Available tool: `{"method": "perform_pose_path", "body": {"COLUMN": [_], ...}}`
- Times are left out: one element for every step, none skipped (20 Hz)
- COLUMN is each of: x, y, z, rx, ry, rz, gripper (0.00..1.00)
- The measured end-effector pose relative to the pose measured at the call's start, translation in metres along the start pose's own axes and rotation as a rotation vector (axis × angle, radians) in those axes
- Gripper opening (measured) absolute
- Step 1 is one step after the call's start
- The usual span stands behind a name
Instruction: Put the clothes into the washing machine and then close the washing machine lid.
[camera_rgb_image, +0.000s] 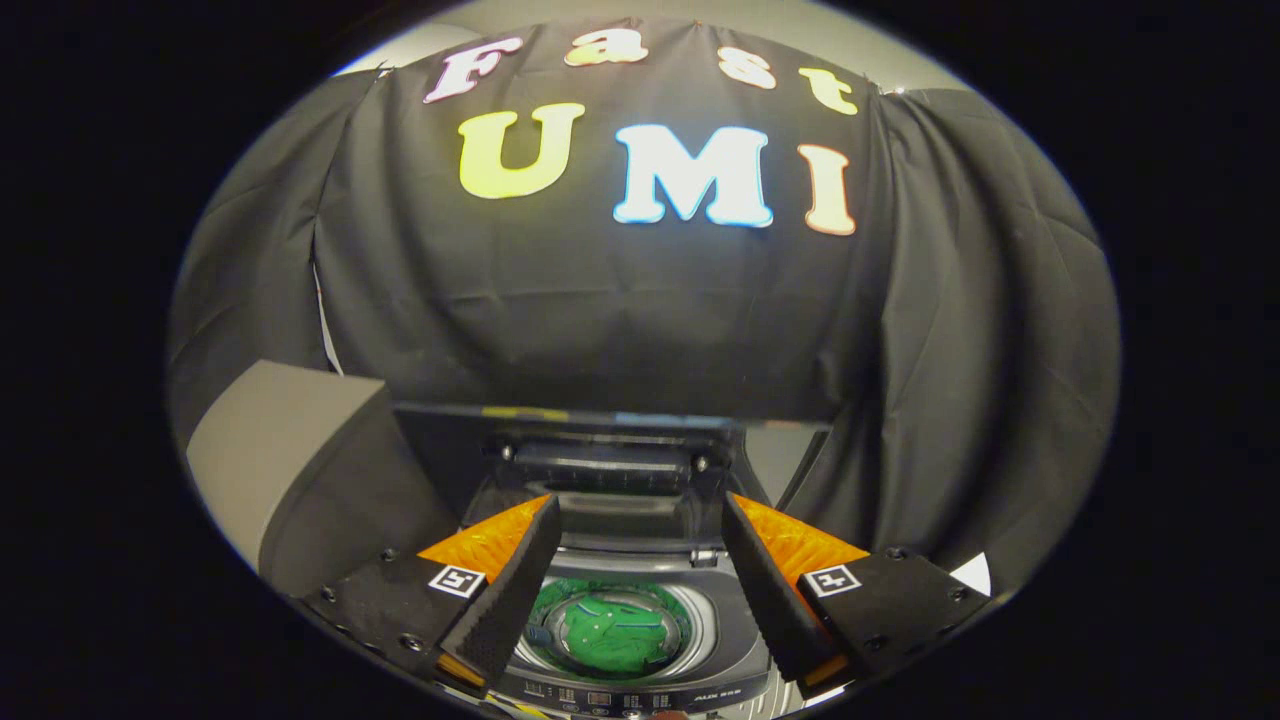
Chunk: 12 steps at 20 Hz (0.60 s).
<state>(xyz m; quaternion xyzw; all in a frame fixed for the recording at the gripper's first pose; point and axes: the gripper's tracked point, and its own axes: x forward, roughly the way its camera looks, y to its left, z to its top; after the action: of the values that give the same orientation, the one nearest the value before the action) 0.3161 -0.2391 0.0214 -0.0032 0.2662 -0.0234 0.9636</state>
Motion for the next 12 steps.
{"method": "perform_pose_path", "body": {"x": [-0.003, -0.005, -0.009, -0.008, -0.005, 0.0, 0.006, 0.013, 0.021, 0.031, 0.041, 0.05], "y": [0.001, 0.0, 0.002, 0.004, 0.007, 0.011, 0.016, 0.021, 0.024, 0.026, 0.029, 0.029], "z": [0.011, 0.023, 0.033, 0.044, 0.051, 0.055, 0.058, 0.058, 0.06, 0.063, 0.062, 0.064], "rx": [0.003, 0.003, -0.001, -0.003, -0.003, -0.001, 0.006, 0.009, 0.007, 0.002, 0.004, 0.014], "ry": [-0.007, -0.02, -0.039, -0.052, -0.058, -0.057, -0.053, -0.046, -0.045, -0.042, -0.039, -0.036], "rz": [0.003, 0.002, 0.001, 0.004, 0.009, 0.016, 0.026, 0.037, 0.039, 0.038, 0.039, 0.035], "gripper": [1.0, 1.0, 1.0, 1.0, 1.0, 1.0, 1.0, 1.0, 1.0, 1.0, 1.0, 1.0]}}
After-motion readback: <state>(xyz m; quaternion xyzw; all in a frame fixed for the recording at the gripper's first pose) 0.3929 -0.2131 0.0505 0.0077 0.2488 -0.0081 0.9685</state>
